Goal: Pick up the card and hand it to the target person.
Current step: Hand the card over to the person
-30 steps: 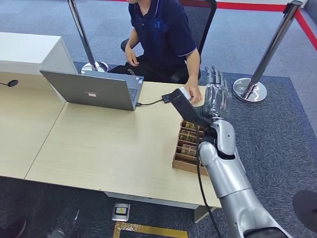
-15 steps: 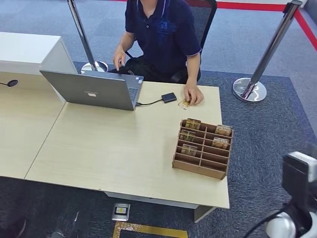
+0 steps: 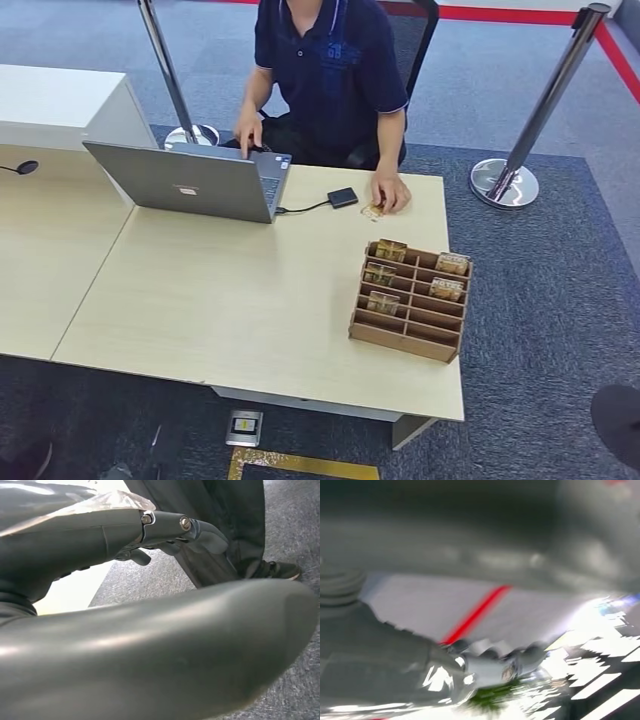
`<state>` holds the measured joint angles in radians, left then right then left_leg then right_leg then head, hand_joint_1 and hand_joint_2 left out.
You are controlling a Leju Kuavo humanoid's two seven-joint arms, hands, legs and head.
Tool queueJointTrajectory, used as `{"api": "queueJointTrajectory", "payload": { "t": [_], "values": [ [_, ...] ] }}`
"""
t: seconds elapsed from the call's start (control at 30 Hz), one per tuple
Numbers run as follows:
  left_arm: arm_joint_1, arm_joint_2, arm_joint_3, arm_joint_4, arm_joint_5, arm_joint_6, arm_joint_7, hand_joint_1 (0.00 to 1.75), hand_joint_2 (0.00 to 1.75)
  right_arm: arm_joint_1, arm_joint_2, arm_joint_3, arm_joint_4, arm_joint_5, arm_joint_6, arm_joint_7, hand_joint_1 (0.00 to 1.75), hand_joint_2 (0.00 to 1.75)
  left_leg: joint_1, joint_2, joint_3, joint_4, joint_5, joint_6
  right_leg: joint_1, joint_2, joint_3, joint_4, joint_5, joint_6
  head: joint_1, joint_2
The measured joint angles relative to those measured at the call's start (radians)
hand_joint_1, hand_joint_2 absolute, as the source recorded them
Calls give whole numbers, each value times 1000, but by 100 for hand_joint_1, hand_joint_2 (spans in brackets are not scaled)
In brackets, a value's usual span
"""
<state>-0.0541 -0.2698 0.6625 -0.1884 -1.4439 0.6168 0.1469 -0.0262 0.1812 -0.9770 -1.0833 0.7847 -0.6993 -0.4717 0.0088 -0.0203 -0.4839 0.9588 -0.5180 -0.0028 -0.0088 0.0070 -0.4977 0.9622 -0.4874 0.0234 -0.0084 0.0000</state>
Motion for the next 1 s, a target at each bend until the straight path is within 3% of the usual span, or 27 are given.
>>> {"api": "queueJointTrajectory", "payload": {
  "t": [0.03,0.17,0.3,0.43,0.7,1.0],
  "values": [
    [-1,0,2,0,4,-6,-6,0,175,-9,-13,-37,65,21,2,26,0,0,0,0,0,0,0,0,0,0,0,0,0,0,0,0],
    [-3,-2,13,0,18,-57,-59,0,175,-38,-60,-118,387,149,28,327,0,0,1,0,0,0,0,0,1,0,-1,0,0,-1,1,0],
    [-3,-2,14,0,3,-103,-105,0,175,-44,-46,-140,605,207,130,589,0,0,2,0,0,-1,0,-1,1,0,-1,2,-1,-2,0,0],
    [-3,-1,14,0,4,-114,-118,0,175,-47,-20,-143,725,246,227,657,0,175,1,0,0,-1,1,-2,1,0,-2,3,-1,-2,0,0],
    [0,5,12,0,40,-126,-119,0,175,-54,-3,-111,816,287,339,579,0,175,1,0,0,-1,1,-2,0,0,-2,3,-1,-2,0,0],
    [25,41,-38,-12,243,-198,-121,0,175,-33,-26,37,827,137,395,557,0,175,0,1,0,-1,1,-2,0,0,-2,3,-1,-2,0,0]
  ]
}}
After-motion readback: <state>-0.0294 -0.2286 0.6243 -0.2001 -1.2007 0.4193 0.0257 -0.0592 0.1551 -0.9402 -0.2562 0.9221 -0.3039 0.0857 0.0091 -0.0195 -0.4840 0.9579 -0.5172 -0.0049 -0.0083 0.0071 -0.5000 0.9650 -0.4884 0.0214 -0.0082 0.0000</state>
